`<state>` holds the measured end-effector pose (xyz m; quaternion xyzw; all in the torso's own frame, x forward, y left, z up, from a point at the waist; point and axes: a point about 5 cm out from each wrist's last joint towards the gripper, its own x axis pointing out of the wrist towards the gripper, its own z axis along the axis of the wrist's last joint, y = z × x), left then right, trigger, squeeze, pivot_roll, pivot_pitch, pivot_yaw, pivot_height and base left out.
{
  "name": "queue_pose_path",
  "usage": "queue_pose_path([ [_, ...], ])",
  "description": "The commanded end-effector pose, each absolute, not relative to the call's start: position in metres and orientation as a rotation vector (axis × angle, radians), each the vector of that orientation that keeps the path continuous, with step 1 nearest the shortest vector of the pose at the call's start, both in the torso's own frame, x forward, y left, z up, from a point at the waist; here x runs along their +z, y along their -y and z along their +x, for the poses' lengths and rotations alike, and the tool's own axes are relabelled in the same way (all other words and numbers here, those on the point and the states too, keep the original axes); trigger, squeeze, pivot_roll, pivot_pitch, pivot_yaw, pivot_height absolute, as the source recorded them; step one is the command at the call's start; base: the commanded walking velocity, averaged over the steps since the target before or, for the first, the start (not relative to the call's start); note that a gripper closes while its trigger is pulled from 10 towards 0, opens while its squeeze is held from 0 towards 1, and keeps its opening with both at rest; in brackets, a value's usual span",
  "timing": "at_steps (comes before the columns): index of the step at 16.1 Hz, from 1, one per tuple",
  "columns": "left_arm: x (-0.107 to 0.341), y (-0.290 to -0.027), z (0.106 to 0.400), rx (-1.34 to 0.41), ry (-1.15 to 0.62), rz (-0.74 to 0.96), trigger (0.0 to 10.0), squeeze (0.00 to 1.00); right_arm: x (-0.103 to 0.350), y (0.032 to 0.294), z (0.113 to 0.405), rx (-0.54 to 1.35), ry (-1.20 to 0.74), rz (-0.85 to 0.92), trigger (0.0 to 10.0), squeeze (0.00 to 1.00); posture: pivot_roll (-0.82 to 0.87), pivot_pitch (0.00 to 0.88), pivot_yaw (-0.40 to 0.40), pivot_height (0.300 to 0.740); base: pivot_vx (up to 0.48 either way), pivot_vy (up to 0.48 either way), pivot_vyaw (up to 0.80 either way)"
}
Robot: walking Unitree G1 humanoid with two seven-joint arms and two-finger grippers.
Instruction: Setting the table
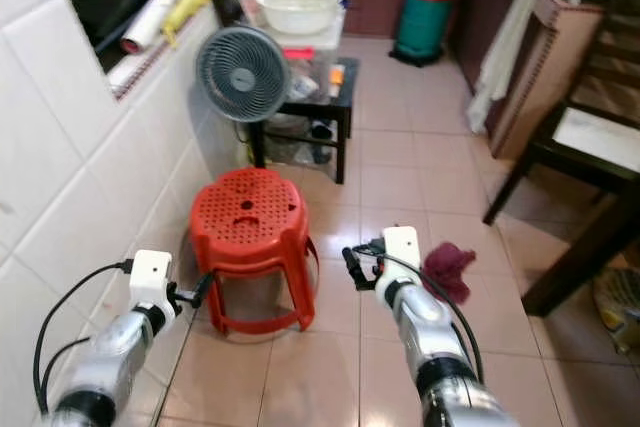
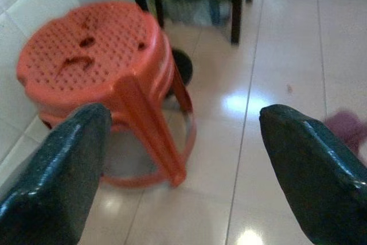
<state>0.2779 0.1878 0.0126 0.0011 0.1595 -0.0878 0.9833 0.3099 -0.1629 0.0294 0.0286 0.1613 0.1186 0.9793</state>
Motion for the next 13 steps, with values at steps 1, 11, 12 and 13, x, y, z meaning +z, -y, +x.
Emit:
queue_pose_path([
  [1,0.019,-0.190,0.269,-0.175,-0.275,-0.001,10.0,0.00,0.031,0.172,0.298,0.243,-0.304,0.090,10.0,0.00,-0.11,0.025,0.023,0.740,0.000,0.000,0.00],
  [11,-0.008,-0.201,0.166,-0.075,-0.333,0.086,10.0,0.00,0.026,0.191,0.207,0.199,-0.363,0.095,10.0,0.00,-0.12,0.146,-0.004,0.740,0.000,0.000,0.00],
  [12,-0.001,-0.202,0.173,-0.092,-0.289,0.113,10.0,0.00,0.030,0.186,0.207,0.209,-0.351,0.113,10.0,0.00,-0.11,0.148,-0.010,0.740,0.000,0.000,0.00],
  [13,0.005,-0.205,0.179,-0.101,-0.262,0.117,10.0,0.00,0.032,0.186,0.209,0.204,-0.349,0.066,10.0,0.00,-0.11,0.141,-0.018,0.740,0.000,0.000,0.00],
])
